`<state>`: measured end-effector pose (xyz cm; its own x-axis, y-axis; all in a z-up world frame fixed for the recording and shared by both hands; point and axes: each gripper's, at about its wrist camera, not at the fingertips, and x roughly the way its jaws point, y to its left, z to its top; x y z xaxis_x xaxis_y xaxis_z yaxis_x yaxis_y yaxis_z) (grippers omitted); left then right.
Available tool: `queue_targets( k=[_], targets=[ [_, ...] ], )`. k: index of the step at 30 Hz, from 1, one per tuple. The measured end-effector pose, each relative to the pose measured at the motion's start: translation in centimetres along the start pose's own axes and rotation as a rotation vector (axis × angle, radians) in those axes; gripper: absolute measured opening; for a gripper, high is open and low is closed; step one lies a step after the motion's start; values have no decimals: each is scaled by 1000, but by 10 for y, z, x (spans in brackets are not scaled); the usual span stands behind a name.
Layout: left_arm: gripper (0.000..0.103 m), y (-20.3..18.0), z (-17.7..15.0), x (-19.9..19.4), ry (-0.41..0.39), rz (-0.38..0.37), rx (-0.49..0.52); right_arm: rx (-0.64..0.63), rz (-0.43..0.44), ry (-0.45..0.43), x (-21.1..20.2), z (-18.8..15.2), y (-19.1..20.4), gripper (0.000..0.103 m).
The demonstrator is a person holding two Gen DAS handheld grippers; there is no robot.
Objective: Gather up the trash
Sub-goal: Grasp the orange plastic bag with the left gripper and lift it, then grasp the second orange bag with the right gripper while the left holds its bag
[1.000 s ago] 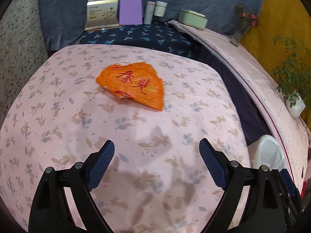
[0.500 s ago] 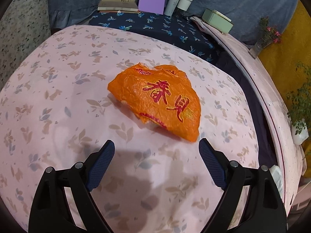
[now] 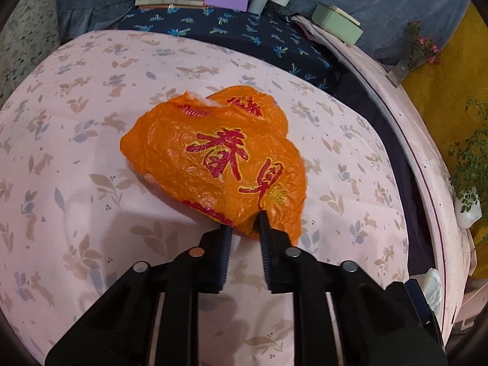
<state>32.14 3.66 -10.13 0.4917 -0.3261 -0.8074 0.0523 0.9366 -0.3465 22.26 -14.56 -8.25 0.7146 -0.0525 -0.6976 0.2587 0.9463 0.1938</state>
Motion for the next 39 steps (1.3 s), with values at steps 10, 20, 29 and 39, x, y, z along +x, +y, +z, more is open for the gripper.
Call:
queue_targets(
  k=[10, 20, 29, 39],
  targets=[
    [5, 20, -16, -49, -55, -5, 31, -16, 34, -8, -11, -6, 20, 68],
    [5, 60, -25, -100, -127, 55, 35, -57, 97, -4, -20, -9, 64, 68],
    [5, 92, -4, -109, -178, 118, 35, -61, 159, 50, 10, -2, 103, 67],
    [5, 104, 25, -84, -202, 105, 74, -59, 177, 115, 77, 18, 138, 57]
  ],
)
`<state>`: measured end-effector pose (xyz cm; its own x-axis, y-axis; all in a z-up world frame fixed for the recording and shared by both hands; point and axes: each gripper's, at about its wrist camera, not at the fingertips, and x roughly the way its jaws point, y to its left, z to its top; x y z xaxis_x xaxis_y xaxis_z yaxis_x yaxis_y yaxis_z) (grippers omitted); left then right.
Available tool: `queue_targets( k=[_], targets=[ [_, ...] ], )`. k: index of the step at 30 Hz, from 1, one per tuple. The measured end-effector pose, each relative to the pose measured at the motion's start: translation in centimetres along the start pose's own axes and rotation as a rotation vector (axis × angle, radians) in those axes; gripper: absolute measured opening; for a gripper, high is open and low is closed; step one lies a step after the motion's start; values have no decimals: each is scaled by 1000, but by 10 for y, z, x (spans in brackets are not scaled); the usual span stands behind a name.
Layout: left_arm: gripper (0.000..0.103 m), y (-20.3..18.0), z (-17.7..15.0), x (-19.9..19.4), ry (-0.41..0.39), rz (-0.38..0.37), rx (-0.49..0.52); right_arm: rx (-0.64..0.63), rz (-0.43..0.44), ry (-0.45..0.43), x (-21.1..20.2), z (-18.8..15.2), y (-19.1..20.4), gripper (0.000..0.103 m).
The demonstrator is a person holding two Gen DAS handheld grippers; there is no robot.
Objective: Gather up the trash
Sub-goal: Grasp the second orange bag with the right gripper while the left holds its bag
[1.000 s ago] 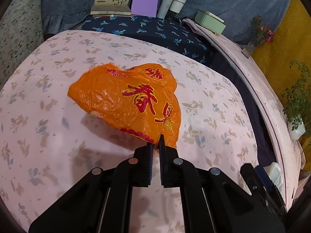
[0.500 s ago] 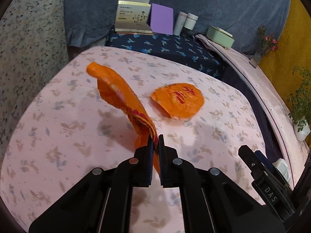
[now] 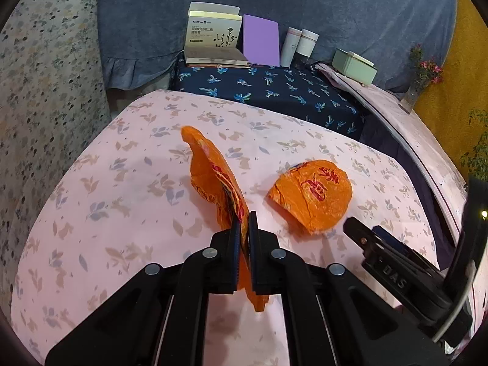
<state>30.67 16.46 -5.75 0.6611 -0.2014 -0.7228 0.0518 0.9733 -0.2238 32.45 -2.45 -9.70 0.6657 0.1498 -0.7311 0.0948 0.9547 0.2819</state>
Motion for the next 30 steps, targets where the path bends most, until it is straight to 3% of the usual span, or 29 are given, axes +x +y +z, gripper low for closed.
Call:
queue_targets(
  k=[5, 12, 20, 30],
  targets=[
    [5, 0, 6, 16, 1, -20, 3, 47, 34, 35, 28, 11, 1, 49],
    [5, -7, 4, 26, 9, -26, 9, 50, 51, 48, 38, 7, 2, 15],
    [4, -31, -6, 2, 7, -50, 21, 78, 39, 23, 1, -4, -21, 8],
    [4, -101, -43, -48, 5, -107, 105, 124, 11, -41, -90, -34, -78, 8]
  ],
)
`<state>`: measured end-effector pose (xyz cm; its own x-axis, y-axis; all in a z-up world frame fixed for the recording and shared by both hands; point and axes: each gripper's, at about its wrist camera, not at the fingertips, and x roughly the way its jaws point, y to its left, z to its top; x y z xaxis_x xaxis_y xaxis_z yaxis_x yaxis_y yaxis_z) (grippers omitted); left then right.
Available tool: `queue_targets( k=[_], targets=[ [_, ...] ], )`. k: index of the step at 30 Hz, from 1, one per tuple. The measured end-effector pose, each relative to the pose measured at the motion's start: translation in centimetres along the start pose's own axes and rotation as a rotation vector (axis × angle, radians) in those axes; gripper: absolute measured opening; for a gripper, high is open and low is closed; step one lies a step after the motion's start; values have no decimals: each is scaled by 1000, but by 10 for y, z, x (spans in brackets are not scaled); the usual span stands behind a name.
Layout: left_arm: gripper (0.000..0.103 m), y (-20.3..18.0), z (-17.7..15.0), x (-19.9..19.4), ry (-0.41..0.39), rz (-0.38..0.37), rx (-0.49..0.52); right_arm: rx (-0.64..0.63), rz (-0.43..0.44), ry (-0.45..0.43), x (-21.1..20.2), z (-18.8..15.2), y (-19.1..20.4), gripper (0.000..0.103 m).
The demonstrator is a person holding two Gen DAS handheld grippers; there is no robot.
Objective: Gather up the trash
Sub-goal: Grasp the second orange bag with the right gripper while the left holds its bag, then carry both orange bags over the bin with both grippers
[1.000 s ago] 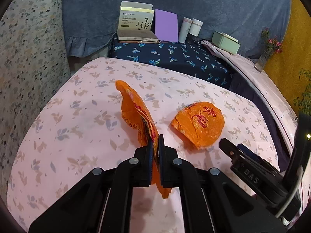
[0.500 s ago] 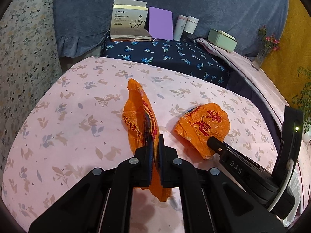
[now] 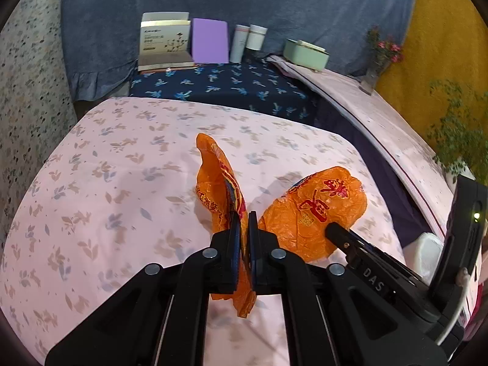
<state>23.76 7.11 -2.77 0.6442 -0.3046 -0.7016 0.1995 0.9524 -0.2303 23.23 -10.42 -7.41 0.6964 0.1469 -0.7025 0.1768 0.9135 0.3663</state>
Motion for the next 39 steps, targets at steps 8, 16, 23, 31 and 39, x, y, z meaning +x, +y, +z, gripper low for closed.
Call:
queue_targets(
  k=[8, 16, 23, 31, 39],
  targets=[
    [5, -75, -25, -27, -3, -60, 85, 31, -63, -94, -80, -19, -60, 8],
    [5, -149, -44, -41, 1, -124, 189, 110, -129, -173, -143, -29, -126, 8],
    [5, -205, -61, -43, 21, -174, 269, 188, -179, -224, -181, -38, -178, 8],
    [5, -259, -81, -40, 51, -223, 361, 262, -237, -260, -212, -48, -228, 8],
    [5, -301, -94, -36, 72, -274, 429, 317, -282, -280, -231, -58, -263, 8]
  ],
)
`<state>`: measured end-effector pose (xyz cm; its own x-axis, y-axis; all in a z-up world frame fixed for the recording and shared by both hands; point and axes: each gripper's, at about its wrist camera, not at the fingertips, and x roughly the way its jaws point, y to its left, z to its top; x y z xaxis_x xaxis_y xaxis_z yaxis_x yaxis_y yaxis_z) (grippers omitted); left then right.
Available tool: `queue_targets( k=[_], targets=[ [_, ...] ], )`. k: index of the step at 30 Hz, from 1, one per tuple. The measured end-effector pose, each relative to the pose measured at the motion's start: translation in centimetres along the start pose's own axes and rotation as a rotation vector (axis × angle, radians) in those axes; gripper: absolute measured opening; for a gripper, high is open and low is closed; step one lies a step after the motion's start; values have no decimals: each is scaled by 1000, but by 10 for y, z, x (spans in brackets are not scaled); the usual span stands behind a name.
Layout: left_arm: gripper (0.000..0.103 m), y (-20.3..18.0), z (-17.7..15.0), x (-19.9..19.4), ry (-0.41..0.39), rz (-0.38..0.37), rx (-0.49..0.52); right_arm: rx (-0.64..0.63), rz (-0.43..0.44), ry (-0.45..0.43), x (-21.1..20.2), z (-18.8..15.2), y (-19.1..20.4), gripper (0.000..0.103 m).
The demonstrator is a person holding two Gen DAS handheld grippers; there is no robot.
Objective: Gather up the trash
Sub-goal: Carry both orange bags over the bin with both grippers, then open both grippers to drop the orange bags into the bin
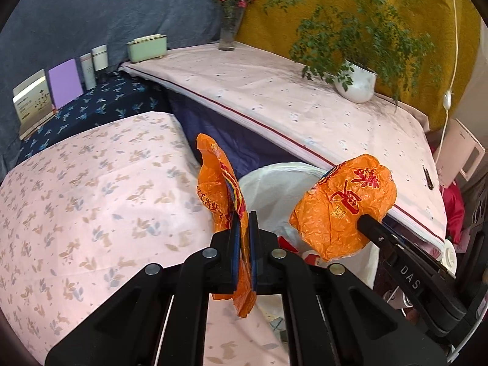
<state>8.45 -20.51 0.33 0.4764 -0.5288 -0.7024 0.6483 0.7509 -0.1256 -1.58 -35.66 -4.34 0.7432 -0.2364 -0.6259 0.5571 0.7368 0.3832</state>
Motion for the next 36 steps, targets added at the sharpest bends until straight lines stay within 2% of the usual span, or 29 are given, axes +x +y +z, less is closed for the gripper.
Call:
queue_targets(
  k=[8, 10, 12, 15, 28, 36],
  targets=[
    [6, -30, 3, 20, 32, -61, 37, 30, -38, -12, -5, 3, -28, 8],
    [9, -33, 2, 23, 37, -65, 35, 35, -42, -13, -5, 4, -31, 8],
    [36, -33, 3, 26, 42, -65, 27, 35, -47, -15, -5, 4, -33, 8],
    [59, -30, 2, 24, 21, -34, 11, 38, -46, -14, -5, 5, -35, 8],
    [60, -5, -5, 24, 29, 43, -21, 3, -20, 12, 8, 3, -16, 10],
    [67, 13, -12, 22, 35, 84, -56, -24, -17, 13, 10, 2, -1, 21]
  ],
)
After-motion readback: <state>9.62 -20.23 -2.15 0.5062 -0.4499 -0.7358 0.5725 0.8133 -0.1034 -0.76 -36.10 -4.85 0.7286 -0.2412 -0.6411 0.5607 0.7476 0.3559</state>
